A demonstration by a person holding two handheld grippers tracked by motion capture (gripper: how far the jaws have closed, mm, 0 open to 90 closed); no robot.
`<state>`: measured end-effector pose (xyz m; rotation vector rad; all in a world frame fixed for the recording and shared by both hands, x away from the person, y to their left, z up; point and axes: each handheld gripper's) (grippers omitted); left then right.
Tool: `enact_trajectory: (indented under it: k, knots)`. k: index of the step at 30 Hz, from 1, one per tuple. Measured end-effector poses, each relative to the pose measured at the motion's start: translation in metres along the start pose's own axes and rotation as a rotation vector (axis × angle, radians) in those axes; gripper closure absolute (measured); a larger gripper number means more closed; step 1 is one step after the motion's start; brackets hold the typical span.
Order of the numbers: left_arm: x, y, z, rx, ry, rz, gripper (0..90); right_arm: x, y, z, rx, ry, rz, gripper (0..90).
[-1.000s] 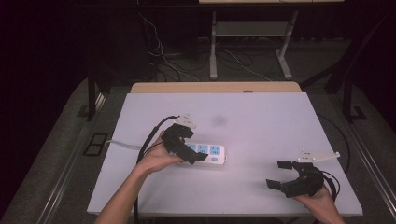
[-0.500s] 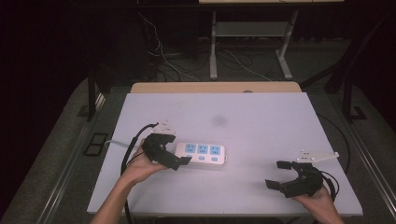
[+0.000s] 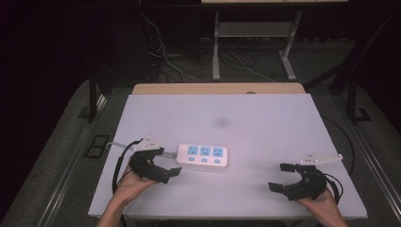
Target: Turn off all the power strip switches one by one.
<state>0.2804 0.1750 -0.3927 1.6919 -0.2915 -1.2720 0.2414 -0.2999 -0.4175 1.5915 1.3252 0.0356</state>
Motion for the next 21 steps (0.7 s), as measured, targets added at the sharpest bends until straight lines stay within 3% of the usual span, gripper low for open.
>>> enact_trajectory:
  k: [7,14,21]
  knots:
    - [-0.007,-0.022,0.005,-0.056,0.024,0.064,0.0,0.000,0.000,0.000,0.004,0.005,0.000,3.5]
    - [-0.010,-0.043,0.007,-0.095,0.048,0.083,0.0,0.000,-0.002,-0.001,0.007,0.007,0.000,3.5]
    - [-0.008,-0.047,0.009,-0.091,0.058,0.092,0.0,0.000,-0.004,-0.001,0.013,0.010,-0.003,3.5]
Point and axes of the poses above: each handheld gripper's, and its own axes: x roughly forward along the jaws, y roughly out of its top, z roughly to its right, and after that the axes turned 12 degrees about x, right-handed
